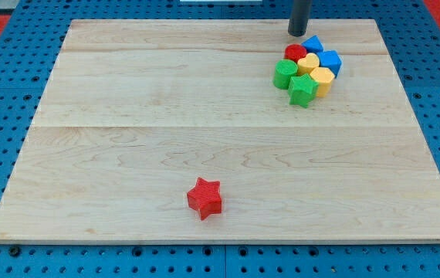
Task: Push a group of blocks towards the center
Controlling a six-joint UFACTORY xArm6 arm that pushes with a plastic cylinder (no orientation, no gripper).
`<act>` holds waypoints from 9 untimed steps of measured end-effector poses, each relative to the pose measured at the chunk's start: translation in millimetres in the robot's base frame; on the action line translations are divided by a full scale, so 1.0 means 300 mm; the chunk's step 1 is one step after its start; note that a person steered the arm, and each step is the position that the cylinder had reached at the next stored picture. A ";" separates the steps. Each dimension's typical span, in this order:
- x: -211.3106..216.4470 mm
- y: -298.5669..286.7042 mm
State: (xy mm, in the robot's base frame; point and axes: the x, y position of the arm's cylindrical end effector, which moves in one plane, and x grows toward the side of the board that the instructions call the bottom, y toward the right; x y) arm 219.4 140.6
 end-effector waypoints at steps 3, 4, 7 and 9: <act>0.264 0.209; 0.349 0.217; 0.367 0.235; 0.493 0.148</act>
State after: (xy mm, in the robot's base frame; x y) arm 367.2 184.8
